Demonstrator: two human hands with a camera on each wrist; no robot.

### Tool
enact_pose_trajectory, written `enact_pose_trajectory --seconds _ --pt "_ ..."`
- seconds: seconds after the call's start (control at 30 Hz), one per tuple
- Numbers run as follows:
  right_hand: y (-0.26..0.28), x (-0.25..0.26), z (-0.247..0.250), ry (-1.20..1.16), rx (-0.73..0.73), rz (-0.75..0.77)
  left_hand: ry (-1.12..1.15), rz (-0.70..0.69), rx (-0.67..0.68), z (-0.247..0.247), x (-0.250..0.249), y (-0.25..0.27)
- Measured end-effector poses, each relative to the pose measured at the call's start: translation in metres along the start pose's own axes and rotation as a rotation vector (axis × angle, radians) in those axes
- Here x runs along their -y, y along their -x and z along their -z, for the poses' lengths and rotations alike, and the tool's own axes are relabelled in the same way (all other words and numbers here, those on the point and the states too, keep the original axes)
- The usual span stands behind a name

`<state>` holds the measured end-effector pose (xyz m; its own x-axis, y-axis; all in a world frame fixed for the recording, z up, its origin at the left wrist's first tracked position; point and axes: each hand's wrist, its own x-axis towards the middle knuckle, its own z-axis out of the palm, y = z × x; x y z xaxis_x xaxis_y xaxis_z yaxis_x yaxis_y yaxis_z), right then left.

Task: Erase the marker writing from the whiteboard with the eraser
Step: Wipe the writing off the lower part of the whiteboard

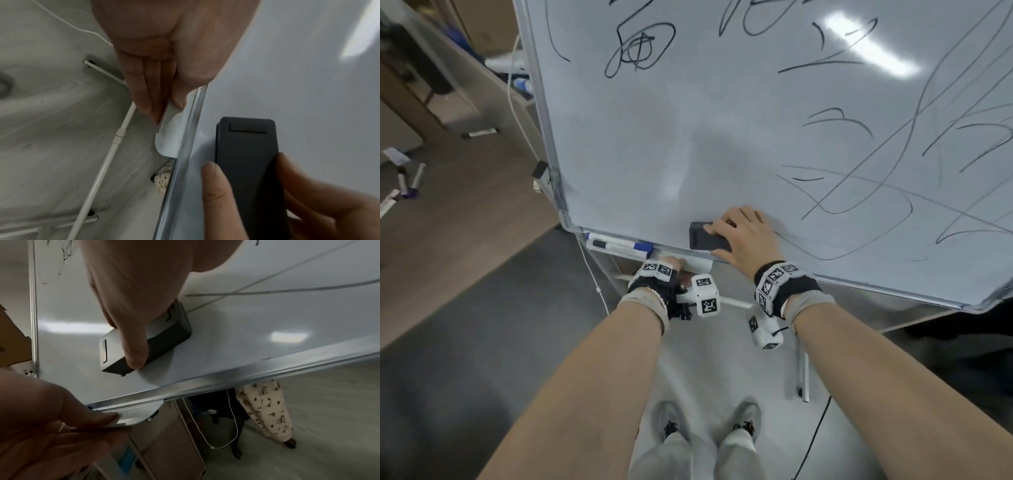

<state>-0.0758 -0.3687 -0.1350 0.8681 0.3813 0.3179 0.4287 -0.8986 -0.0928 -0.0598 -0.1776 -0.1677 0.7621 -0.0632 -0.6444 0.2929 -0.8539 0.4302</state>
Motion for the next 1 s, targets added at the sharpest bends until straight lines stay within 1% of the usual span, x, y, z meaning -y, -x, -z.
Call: enact_pose_trajectory --seconds 0.03,0.07,0.1,0.17,0.2,0.27,0.33,0.4,0.43,0.53,0.6,0.63,0.67,0.73,0.8,0.87,0.93,0.97,1.0 --pt "0.002 -0.001 0.002 0.007 -0.001 0.001 -0.095 -0.038 0.010 -0.001 0.001 -0.003" --pt "0.005 -0.003 0.005 0.021 -0.007 0.000 -0.136 -0.072 0.020 -0.002 -0.001 0.003" --pt "0.007 -0.005 0.010 0.044 -0.029 -0.006 -0.209 -0.105 0.006 -0.002 -0.005 0.006" --pt "0.010 -0.012 0.026 0.097 -0.121 -0.055 -0.335 -0.118 -0.034 -0.004 -0.009 0.013" --pt "0.011 -0.017 0.037 0.122 -0.173 -0.086 -0.376 -0.092 -0.049 -0.005 -0.011 0.016" --pt "0.009 -0.031 0.066 0.180 -0.277 -0.155 -0.465 -0.101 -0.073 -0.006 -0.013 0.021" --pt "0.004 -0.051 0.099 0.213 -0.381 -0.259 -0.486 -0.101 -0.099 -0.009 -0.017 0.023" --pt "-0.001 -0.069 0.127 0.206 -0.471 -0.347 -0.500 -0.080 -0.079 -0.012 -0.025 0.030" --pt "-0.002 -0.076 0.136 0.195 -0.501 -0.367 -0.494 -0.068 -0.076 -0.014 -0.027 0.031" --pt "-0.004 -0.080 0.136 0.148 -0.552 -0.365 -0.513 -0.034 -0.108 -0.017 -0.031 0.039" --pt "-0.004 -0.074 0.124 0.102 -0.574 -0.333 -0.471 0.012 -0.090 -0.018 -0.030 0.038" --pt "-0.002 -0.070 0.115 0.093 -0.536 -0.282 -0.449 0.032 -0.095 -0.018 -0.027 0.033" --pt "0.000 -0.066 0.103 0.102 -0.457 -0.206 -0.446 0.033 -0.103 -0.018 -0.024 0.024" --pt "0.011 -0.055 0.074 0.103 -0.246 -0.051 -0.439 0.004 -0.118 -0.019 -0.018 0.011" --pt "0.024 -0.046 0.043 0.064 -0.060 0.025 -0.471 0.022 -0.093 -0.012 -0.024 0.012" --pt "0.039 -0.041 0.020 0.066 0.084 0.063 -0.466 0.041 -0.068 -0.008 -0.029 0.019" --pt "0.051 -0.041 0.013 0.117 0.146 0.092 -0.514 0.011 -0.049 -0.007 -0.032 0.022" --pt "0.054 -0.044 0.014 0.130 0.130 0.096 -0.516 0.018 -0.049 -0.009 -0.032 0.023" --pt "0.055 -0.048 0.019 0.134 0.084 0.085 -0.505 0.021 -0.063 -0.010 -0.032 0.023"
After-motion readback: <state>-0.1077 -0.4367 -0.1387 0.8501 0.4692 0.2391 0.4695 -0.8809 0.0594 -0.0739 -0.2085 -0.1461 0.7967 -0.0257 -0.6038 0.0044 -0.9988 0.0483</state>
